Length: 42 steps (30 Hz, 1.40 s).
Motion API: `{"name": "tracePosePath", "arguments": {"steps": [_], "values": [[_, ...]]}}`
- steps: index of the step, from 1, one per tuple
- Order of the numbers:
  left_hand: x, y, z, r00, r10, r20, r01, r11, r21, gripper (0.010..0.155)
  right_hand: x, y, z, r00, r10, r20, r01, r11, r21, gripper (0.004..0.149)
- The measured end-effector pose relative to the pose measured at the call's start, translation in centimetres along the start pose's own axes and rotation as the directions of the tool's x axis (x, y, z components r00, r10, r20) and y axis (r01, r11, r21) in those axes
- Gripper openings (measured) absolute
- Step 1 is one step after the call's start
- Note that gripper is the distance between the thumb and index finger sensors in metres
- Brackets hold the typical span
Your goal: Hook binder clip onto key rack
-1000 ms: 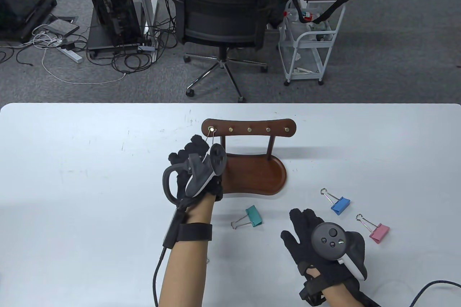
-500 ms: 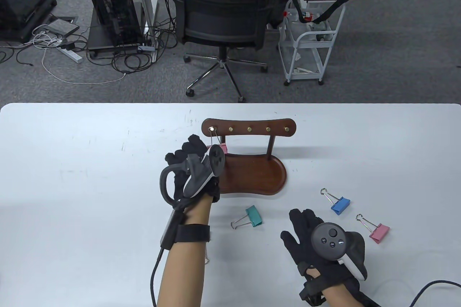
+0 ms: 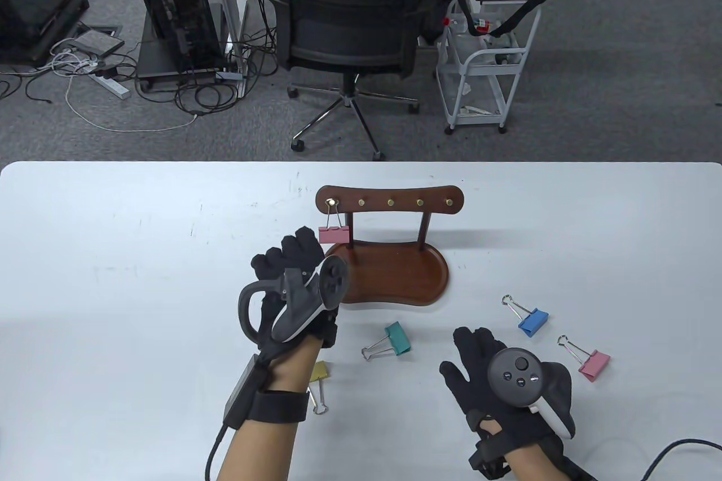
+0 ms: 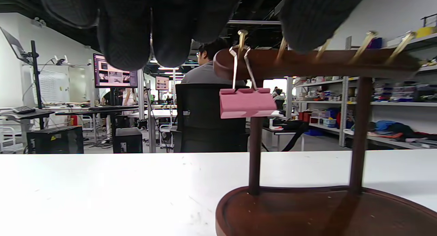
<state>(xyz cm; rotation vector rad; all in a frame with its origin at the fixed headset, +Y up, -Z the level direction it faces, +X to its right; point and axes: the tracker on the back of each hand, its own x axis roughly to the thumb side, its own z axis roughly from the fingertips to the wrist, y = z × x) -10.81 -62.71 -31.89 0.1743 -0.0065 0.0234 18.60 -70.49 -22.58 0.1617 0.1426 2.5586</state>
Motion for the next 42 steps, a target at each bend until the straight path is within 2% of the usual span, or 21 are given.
{"name": "tracePosePath", "arguments": {"steps": [10, 18, 31, 42], "values": [[0.1, 0.1, 5.1, 0.995, 0.007, 0.104, -0.009, 1.0, 0.016, 0.083, 0.0, 0.3, -0.2, 1.0, 0.009, -0.012, -0.009, 1.0, 0.014, 0.075], [0.3, -2.7, 8.1, 0.99, 0.01, 0.144, -0.006, 1.0, -0.024, 0.083, 0.0, 0.3, -0.3, 1.0, 0.002, -0.02, -0.002, 1.0, 0.02, 0.075], [0.3, -6.5, 9.1, 0.994, -0.05, 0.092, 0.06, 0.993, -0.106, 0.082, 0.0, 0.2, -0.3, 1.0, -0.003, -0.015, 0.003, 1.0, 0.018, 0.075], [-0.8, -9.2, 9.3, 0.997, -0.074, 0.029, 0.078, 0.977, -0.199, 0.081, 0.0, 0.1, -0.1, 1.0, -0.016, -0.014, 0.016, 1.0, 0.014, 0.075]]}}
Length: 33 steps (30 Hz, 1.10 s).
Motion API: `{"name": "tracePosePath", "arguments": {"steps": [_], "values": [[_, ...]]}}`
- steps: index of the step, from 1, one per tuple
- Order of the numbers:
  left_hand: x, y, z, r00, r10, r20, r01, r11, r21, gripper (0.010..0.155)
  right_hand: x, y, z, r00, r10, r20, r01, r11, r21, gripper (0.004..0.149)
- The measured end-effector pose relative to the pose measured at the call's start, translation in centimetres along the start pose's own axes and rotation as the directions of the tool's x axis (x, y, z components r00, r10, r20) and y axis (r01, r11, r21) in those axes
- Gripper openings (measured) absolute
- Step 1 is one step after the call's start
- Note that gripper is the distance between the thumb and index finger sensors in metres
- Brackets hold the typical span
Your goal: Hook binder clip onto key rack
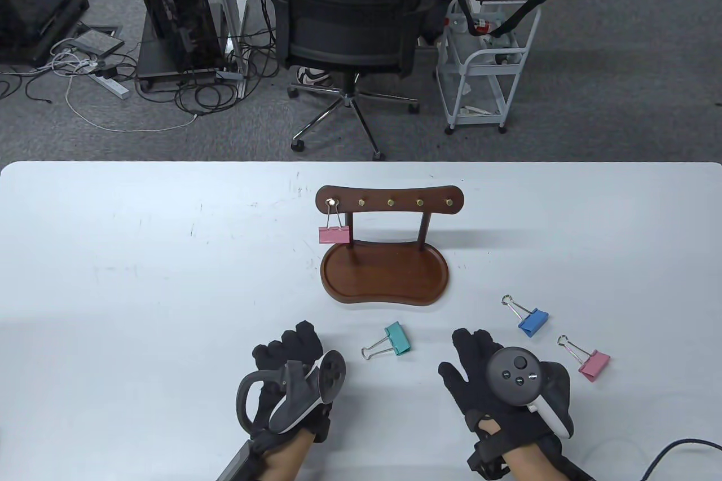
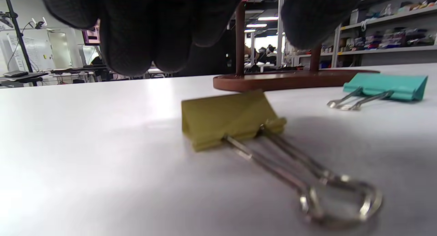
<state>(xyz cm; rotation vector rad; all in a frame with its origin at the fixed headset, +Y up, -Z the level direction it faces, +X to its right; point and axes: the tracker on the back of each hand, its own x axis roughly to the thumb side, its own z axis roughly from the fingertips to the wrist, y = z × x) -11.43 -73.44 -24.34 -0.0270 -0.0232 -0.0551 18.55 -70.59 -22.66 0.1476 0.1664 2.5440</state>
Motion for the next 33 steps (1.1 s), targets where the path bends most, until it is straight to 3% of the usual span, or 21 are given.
{"name": "tracePosePath", "arguments": {"steps": [15, 33], "values": [[0.8, -1.8, 0.3, 0.986, -0.149, -0.071, 0.141, 0.984, -0.112, 0.081, -0.1, -0.2, 0.2, 1.0, -0.004, -0.008, 0.004, 1.0, 0.003, 0.075], [2.3, -2.0, 0.0, 0.976, -0.204, -0.076, 0.193, 0.972, -0.132, 0.07, -0.2, -0.3, 0.2, 1.0, -0.011, -0.016, 0.011, 1.0, 0.006, 0.075]]}}
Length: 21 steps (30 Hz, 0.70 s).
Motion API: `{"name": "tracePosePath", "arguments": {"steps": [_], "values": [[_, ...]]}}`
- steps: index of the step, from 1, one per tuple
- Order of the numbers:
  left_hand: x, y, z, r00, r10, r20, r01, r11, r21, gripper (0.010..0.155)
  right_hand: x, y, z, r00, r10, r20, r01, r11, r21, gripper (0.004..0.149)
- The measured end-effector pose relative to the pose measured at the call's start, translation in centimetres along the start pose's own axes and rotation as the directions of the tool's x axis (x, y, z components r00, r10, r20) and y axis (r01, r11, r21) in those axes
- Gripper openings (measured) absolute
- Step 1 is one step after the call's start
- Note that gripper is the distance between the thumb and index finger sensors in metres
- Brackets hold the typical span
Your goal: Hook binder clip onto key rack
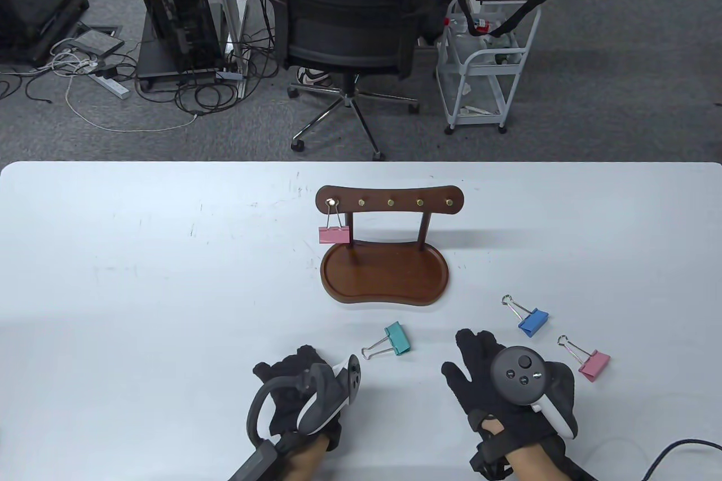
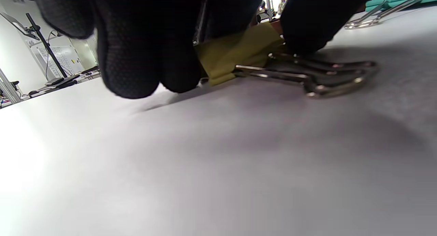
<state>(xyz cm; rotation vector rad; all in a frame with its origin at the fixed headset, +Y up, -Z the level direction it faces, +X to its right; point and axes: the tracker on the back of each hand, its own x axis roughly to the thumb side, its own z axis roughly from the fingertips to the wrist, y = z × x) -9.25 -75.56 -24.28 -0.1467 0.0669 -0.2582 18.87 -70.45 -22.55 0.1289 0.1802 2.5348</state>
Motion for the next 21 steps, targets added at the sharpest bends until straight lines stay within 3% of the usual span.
{"name": "tracePosePath", "arguments": {"steps": [13, 21], "values": [[-0.5, -0.1, 0.1, 0.996, 0.072, 0.06, -0.072, 0.997, -0.01, 0.074, 0.0, 0.0, 0.0, 1.0, -0.01, 0.01, 0.01, 1.0, 0.007, 0.075], [-1.5, 2.0, 0.3, 0.963, 0.159, 0.217, -0.172, 0.984, 0.042, 0.083, 0.0, 0.0, -0.2, 0.999, -0.011, 0.038, 0.011, 1.0, -0.002, 0.075]]}}
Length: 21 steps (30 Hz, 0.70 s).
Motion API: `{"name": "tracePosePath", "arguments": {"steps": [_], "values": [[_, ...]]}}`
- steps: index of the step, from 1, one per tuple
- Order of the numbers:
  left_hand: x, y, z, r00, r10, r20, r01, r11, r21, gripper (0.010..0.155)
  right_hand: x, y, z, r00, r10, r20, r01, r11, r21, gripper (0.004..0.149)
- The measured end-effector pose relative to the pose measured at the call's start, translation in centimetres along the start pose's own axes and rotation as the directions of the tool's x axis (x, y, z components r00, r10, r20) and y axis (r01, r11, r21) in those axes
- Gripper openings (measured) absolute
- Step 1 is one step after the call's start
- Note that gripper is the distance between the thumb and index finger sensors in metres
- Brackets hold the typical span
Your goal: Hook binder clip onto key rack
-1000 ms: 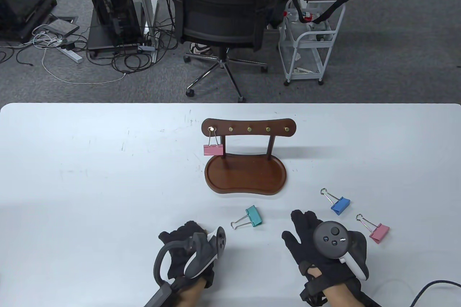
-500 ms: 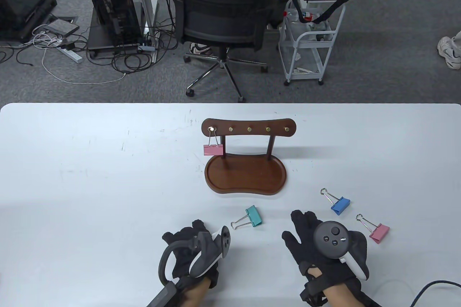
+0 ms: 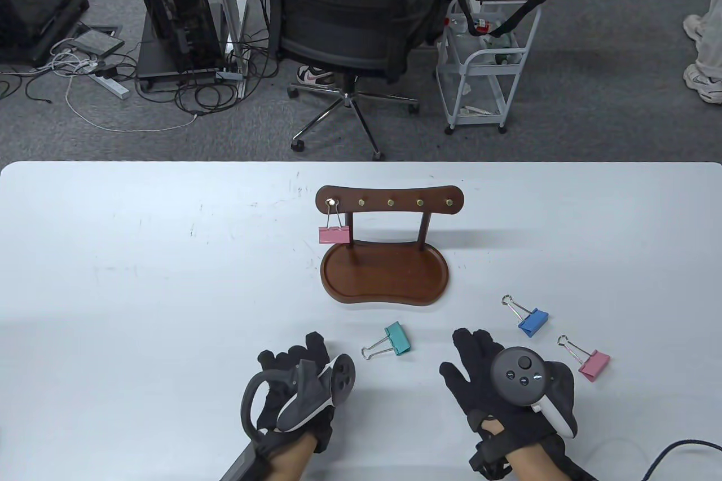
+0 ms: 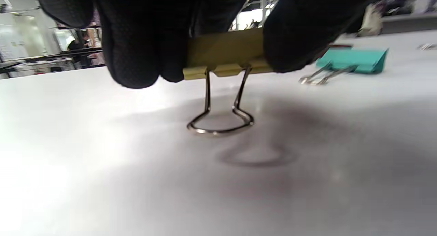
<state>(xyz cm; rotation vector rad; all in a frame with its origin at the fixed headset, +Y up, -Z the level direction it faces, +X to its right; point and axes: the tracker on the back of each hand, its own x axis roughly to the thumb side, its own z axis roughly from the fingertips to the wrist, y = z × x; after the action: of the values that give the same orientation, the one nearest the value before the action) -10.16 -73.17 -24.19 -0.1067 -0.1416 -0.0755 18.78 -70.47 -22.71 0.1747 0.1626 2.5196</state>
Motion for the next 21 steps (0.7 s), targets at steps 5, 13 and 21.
{"name": "tracePosePath", "arguments": {"steps": [5, 13, 21], "values": [[0.8, 2.4, 0.2, 0.985, 0.043, 0.167, -0.058, 0.995, 0.086, 0.085, 0.0, 0.1, -0.2, 0.998, -0.024, 0.058, 0.024, 1.0, -0.002, 0.075], [2.6, 6.0, 0.6, 0.934, 0.067, 0.351, -0.134, 0.976, 0.17, 0.087, 0.5, 0.0, -0.2, 0.972, -0.058, 0.227, 0.072, 0.996, -0.057, 0.074], [3.6, 5.8, 1.7, 0.882, 0.113, 0.457, -0.217, 0.959, 0.18, 0.091, 0.5, -0.2, -0.3, 0.953, -0.079, 0.291, 0.105, 0.991, -0.078, 0.073]]}}
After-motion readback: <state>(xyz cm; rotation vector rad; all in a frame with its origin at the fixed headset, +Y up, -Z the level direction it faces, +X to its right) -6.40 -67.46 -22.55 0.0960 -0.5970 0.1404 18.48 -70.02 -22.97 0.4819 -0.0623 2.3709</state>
